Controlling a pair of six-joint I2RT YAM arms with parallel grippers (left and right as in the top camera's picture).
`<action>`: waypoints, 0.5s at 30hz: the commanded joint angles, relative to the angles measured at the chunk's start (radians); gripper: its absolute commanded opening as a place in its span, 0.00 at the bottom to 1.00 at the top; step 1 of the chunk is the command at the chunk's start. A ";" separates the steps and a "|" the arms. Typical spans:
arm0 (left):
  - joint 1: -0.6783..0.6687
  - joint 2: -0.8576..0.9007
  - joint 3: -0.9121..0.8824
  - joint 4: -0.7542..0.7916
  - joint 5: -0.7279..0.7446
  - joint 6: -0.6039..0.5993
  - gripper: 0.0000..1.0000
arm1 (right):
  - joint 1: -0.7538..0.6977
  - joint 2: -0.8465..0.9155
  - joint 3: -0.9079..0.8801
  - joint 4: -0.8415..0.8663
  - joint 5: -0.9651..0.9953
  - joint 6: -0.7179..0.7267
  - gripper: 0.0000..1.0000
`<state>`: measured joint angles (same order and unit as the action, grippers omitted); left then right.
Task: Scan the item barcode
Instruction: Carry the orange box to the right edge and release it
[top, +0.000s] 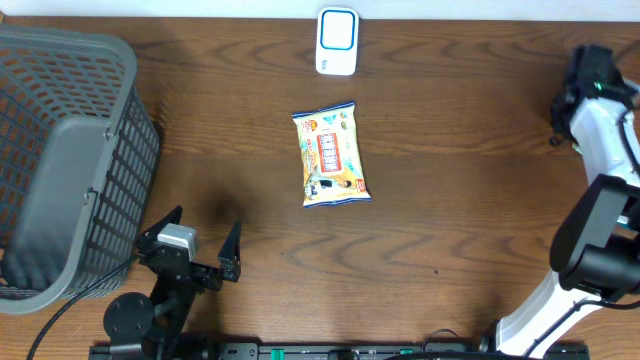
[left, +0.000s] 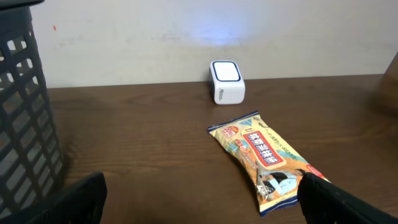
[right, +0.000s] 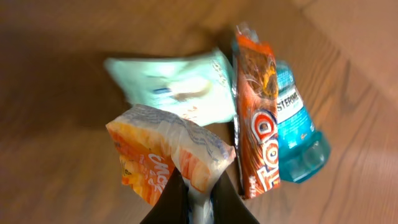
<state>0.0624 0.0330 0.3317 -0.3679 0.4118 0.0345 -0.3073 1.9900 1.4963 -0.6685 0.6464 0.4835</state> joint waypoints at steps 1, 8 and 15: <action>-0.004 -0.002 0.006 0.002 -0.005 0.014 0.98 | -0.045 0.008 -0.094 0.070 -0.058 0.067 0.01; -0.004 -0.002 0.006 0.002 -0.005 0.014 0.98 | -0.084 -0.008 -0.121 0.132 -0.078 0.061 0.35; -0.004 -0.002 0.006 0.002 -0.005 0.014 0.98 | -0.076 -0.170 -0.032 0.032 -0.214 0.062 0.99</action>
<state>0.0624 0.0330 0.3317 -0.3672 0.4118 0.0345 -0.3916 1.9419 1.4014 -0.6262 0.5217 0.5385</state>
